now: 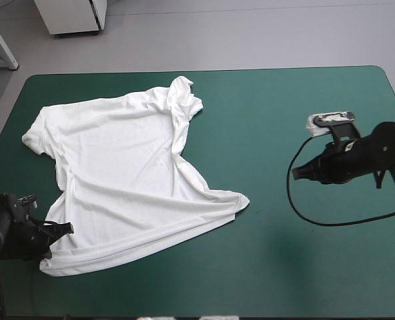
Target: Fold the cloth
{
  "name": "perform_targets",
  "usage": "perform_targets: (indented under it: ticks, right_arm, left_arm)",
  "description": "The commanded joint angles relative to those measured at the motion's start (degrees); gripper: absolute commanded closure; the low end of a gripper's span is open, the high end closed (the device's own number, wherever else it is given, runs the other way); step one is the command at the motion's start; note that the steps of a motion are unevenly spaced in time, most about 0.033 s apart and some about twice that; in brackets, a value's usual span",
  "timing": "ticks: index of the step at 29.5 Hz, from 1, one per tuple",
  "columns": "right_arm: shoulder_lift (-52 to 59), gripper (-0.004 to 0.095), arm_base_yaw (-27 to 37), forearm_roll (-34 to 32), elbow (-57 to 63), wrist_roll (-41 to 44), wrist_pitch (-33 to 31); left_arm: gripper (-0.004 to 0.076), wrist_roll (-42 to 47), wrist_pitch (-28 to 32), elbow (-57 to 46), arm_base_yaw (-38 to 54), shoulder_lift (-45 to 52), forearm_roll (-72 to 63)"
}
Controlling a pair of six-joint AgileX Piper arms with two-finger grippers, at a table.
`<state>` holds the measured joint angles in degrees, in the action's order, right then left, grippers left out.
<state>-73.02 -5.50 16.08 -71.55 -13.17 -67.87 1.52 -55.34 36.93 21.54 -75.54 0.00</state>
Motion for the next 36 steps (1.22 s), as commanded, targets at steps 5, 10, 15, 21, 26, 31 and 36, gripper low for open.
perform_targets:
  ticks: [5,10,15,21,26,31,36]
  right_arm:
    - [-2.5,0.0857,-18.6,-5.9,-1.8,4.4,5.7]
    - [-8.2,0.0467,-24.7,-3.7,-1.8,3.1,5.7]
    - [-13.5,0.0308,-25.2,-2.1,-3.5,4.3,6.2]
    - [-18.3,0.046,-25.2,-2.0,-5.3,2.5,10.8]
    - [-22.3,0.0463,-25.2,-1.1,-4.8,2.6,12.9]
    - [-25.6,0.0498,-25.2,-2.0,-4.8,2.6,16.5]
    - [-28.7,0.0532,-25.2,-2.1,-4.7,2.6,16.0]
  left_arm:
    - [0.0733,1.0,6.0,-3.6,0.1,-2.3,0.5]
    - [0.0733,0.8,6.2,-3.6,0.1,-2.3,-1.2]
    - [0.0733,0.6,6.2,-3.6,0.1,-2.3,-1.8]
    - [0.0733,0.6,6.7,-3.6,0.1,-2.3,-2.0]
    - [0.0733,0.6,6.7,-3.6,0.1,-2.3,-2.0]
    - [0.0733,0.6,7.2,-3.6,0.1,-2.3,-2.0]
    - [0.0733,0.6,7.8,-3.6,0.1,-2.3,-2.4]
